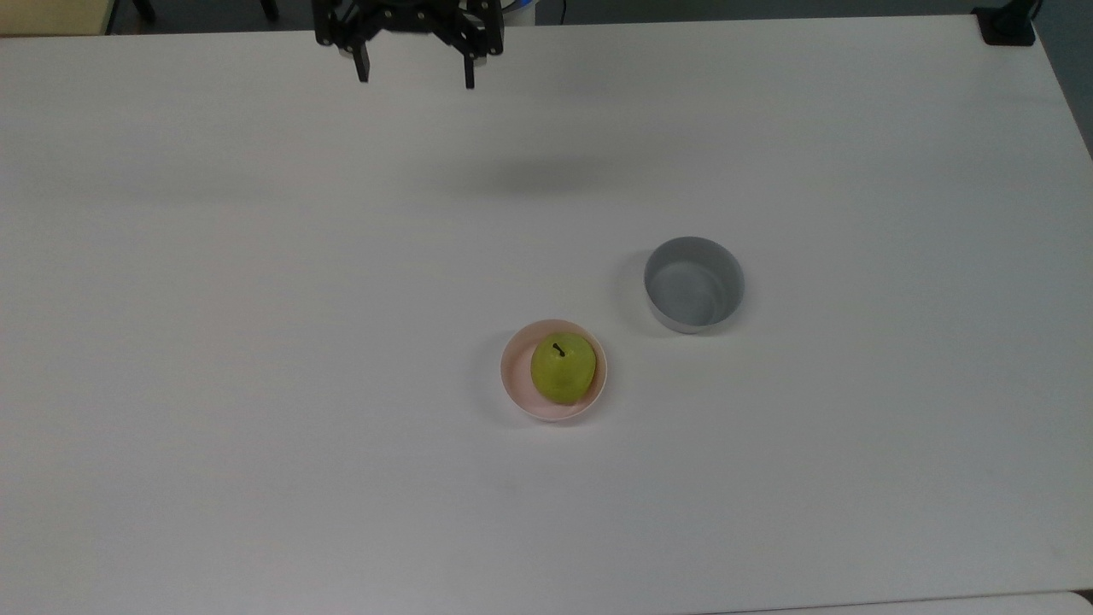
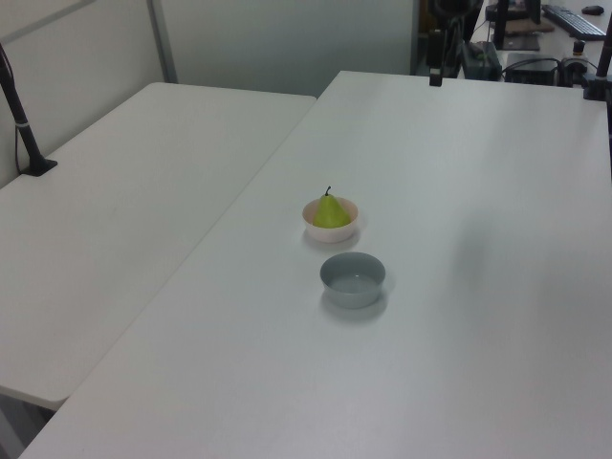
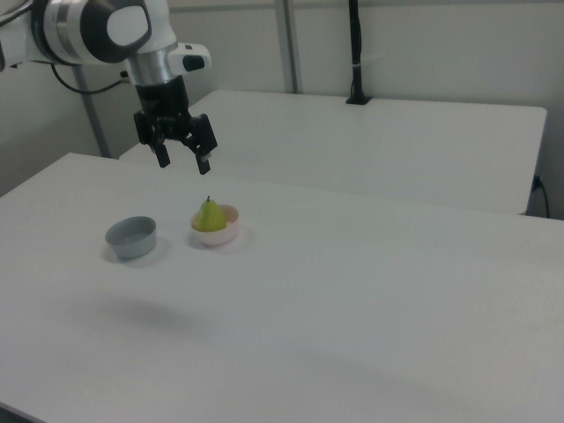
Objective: Pick up a pear from the bowl
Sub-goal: 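Move the open gripper down over the green pear in the pink bowl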
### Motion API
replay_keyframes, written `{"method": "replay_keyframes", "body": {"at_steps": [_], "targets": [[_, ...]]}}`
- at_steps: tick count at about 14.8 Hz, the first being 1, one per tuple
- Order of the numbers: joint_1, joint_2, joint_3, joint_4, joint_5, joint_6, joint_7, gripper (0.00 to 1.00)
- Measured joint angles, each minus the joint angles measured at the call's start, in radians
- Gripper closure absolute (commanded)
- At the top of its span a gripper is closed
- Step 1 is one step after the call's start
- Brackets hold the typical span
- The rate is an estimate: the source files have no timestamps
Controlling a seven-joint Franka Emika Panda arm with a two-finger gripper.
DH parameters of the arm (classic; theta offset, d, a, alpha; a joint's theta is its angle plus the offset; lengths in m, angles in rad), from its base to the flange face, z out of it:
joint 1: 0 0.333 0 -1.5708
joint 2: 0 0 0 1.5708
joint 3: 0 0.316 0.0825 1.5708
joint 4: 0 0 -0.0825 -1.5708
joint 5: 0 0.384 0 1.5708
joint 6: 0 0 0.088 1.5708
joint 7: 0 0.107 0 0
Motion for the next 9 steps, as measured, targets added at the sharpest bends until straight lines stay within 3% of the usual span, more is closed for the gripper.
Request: {"method": "replay_keyframes", "body": {"at_steps": [4,9], "targets": [[0.048,0.071,0.002,-0.002,0.007,0.096,0.000,0.00],[0.087,0.196,0.002,-0.011,0.039,0.321,0.016,0.00]]}}
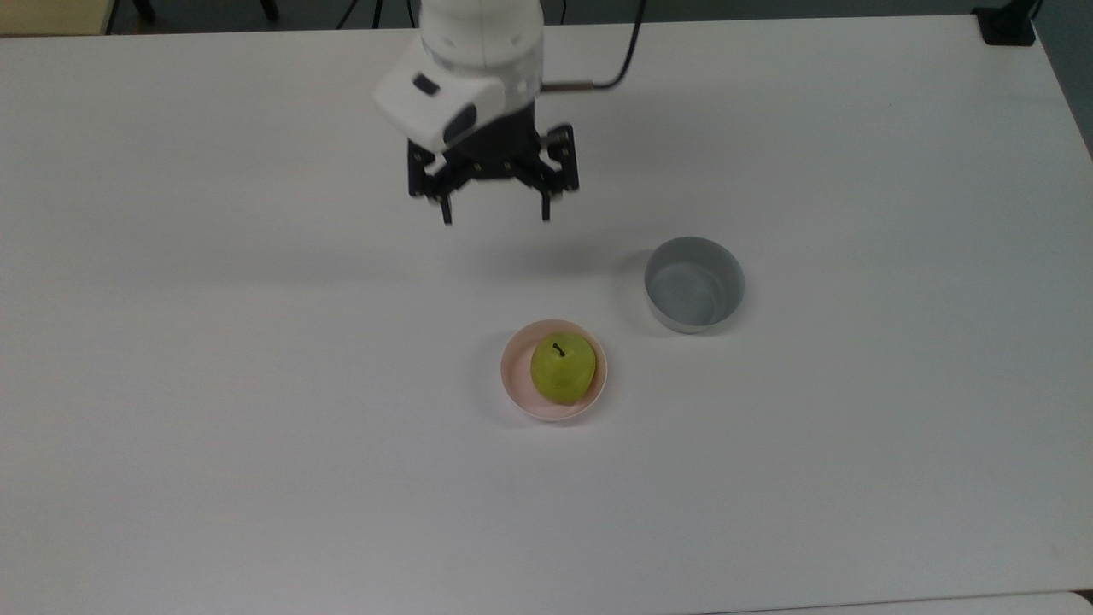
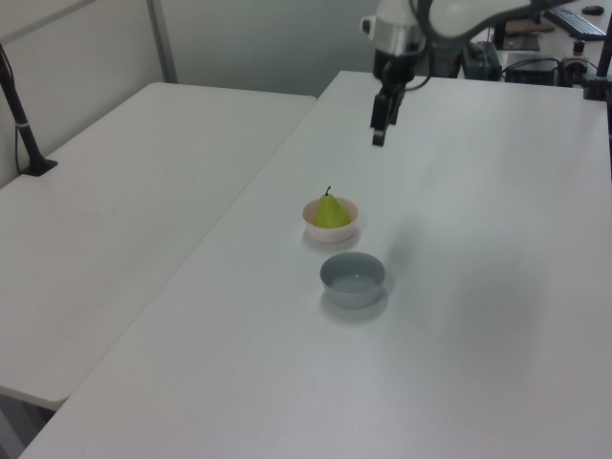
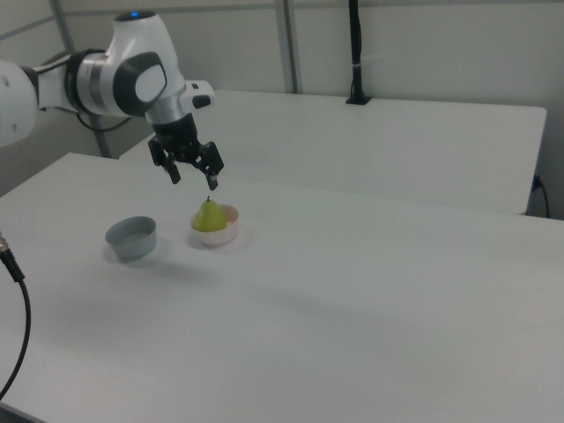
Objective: Pick up a pear from the bowl
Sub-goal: 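Move the open gripper down over the green pear in the pink bowl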
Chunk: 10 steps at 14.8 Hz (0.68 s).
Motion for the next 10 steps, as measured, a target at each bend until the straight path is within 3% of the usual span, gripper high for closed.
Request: {"method": "replay_keyframes", "body": {"at_steps": [10], "targets": [[0.054,0.210,0.000,-0.001,0.000,0.302,0.035,0.00]]}}
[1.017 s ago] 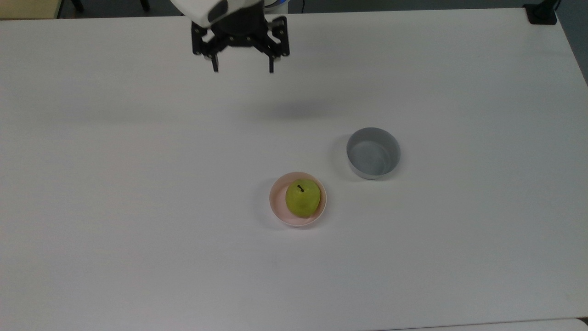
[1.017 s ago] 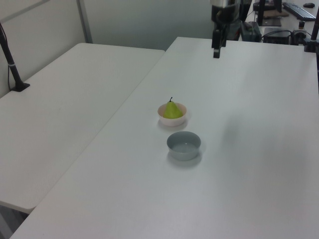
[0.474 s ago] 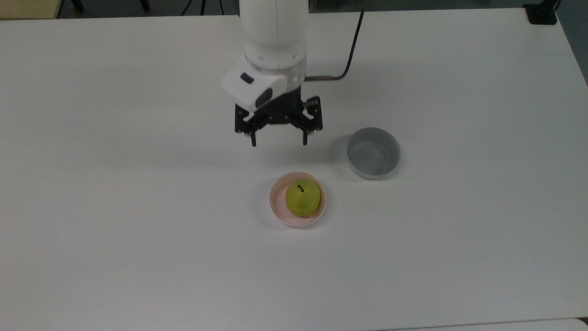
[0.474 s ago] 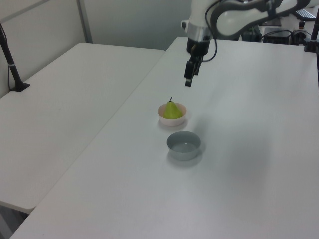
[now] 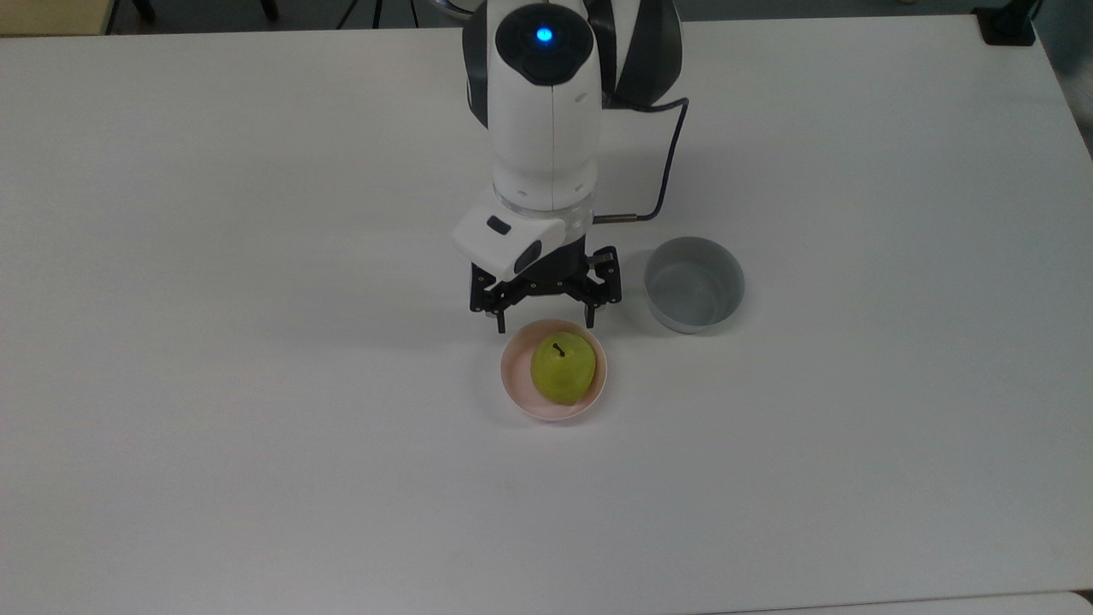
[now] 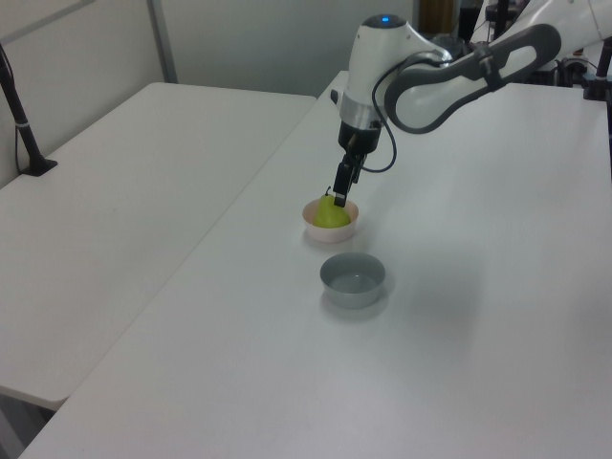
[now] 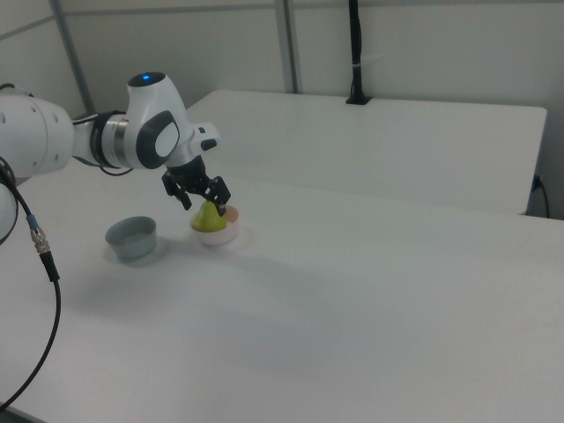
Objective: Pick up a pear from the bowl
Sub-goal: 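Move the open gripper down over the green pear in the pink bowl, then close the gripper around the green pear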
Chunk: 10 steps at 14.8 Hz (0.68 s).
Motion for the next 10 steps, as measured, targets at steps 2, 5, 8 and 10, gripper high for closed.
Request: {"method": "replay_keyframes", "body": {"at_steps": [2,5,8,10], "targets": [[0.002,0.021,0.000,0.000,0.000,0.041,0.000,0.00],[0.002,0.043,0.000,0.000,0.000,0.084,0.003,0.00],[0.003,0.064,0.000,0.000,0.000,0.097,0.020,0.02],[0.005,0.078,0.000,0.001,0.000,0.124,0.022,0.07]]}}
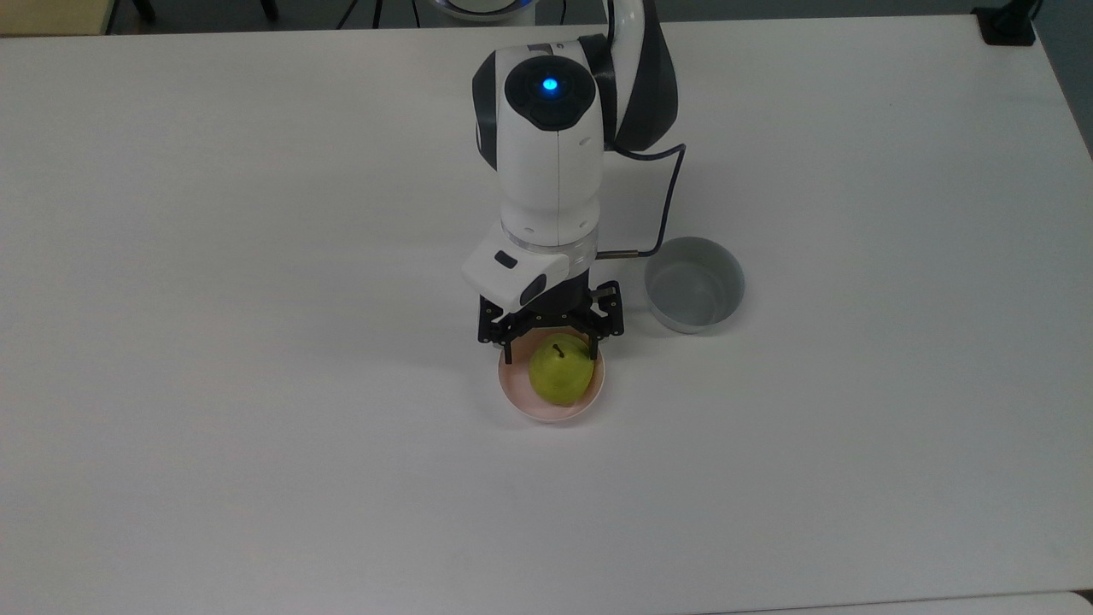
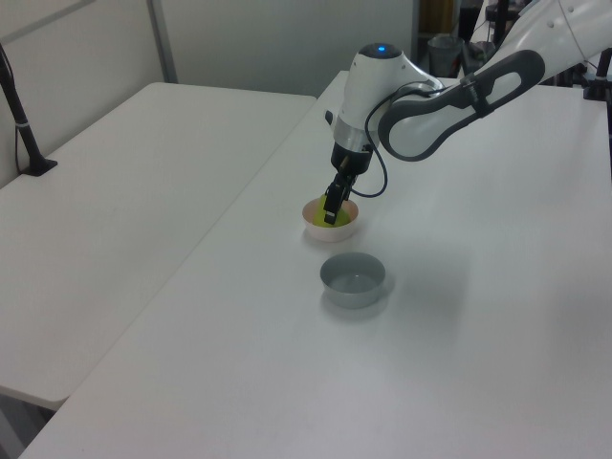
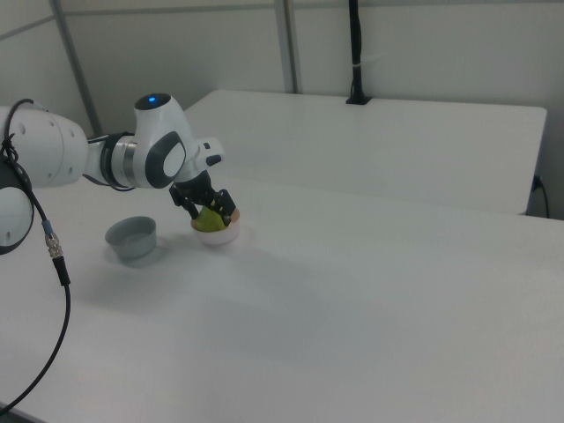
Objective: Pick up a pear from the bowl
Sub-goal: 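Close the gripper around the green pear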
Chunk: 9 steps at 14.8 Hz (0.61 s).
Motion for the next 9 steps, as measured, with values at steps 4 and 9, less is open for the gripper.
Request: {"method": "replay_keyframes", "body": {"at_steps": [4,9], "targets": [[0.001,0.010,0.000,0.001,0.000,0.004,0.001,0.18],[0.002,0.010,0.000,0.004,-0.002,0.004,0.001,0.53]]}}
